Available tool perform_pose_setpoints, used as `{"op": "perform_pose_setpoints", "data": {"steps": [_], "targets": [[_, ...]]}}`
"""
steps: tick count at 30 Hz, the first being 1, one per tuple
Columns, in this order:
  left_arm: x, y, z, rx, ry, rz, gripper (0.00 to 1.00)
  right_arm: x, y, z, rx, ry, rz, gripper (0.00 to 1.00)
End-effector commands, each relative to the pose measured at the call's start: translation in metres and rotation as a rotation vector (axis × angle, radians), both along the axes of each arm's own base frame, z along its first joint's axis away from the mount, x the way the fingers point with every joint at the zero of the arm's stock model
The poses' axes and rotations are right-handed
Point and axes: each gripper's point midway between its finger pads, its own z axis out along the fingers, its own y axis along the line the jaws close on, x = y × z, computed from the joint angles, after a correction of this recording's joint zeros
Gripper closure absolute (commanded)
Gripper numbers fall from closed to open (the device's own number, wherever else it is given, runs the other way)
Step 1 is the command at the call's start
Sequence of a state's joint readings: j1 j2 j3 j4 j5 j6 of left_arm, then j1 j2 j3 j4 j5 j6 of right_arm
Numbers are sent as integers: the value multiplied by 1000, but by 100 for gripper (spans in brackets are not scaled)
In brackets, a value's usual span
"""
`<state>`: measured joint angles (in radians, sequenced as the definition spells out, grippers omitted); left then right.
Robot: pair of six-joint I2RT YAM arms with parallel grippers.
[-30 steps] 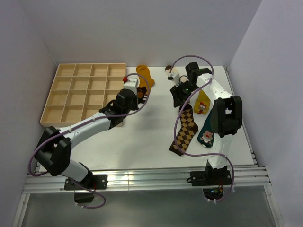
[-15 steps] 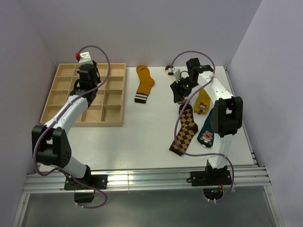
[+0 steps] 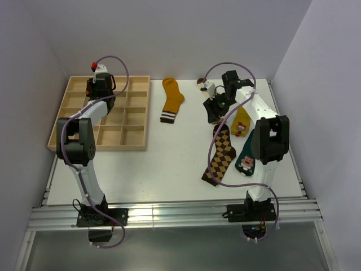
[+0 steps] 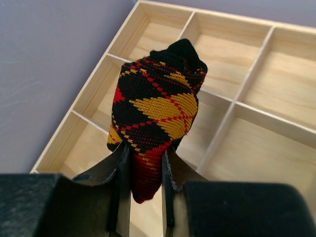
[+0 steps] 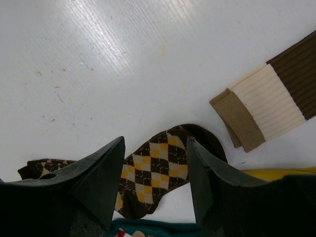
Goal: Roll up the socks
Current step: Place the sock in the storage box.
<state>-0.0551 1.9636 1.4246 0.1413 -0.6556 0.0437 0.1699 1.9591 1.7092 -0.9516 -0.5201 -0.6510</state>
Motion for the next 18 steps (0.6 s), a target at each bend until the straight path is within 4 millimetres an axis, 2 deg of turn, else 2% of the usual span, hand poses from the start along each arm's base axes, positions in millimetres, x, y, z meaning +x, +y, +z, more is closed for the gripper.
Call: {"op": "perform_pose_setpoints", "data": {"steps": [1,2,5,8,10,11,16,17,18], "targets": [[17,16,33,80,-68,62,100,5,-6,23,-2,-96,-3,40],[20,16,23,94,-39,57,100,4,-6,21,-3,-94,-4,40],[26,17,12,112,22,31,100,3,-6,16,-2,-86,-1,40],[31,19,-9,95,84,8,100,5,-5,12,0,-77,-2,40],[32,22,-12,99,104,12,100,6,-5,9,-1,-66,-1,40],[30,22,-22,100,140,5,100,7,-4,9,-1,-66,-1,40],[26,25,-39,103,197,-3,100,7,-3,7,6,-59,1,40],[24,27,-50,97,232,-7,100,7,-3,6,8,-57,0,40],[23,26,-53,99,245,-12,100,6,-3,6,8,-57,0,40]]}}
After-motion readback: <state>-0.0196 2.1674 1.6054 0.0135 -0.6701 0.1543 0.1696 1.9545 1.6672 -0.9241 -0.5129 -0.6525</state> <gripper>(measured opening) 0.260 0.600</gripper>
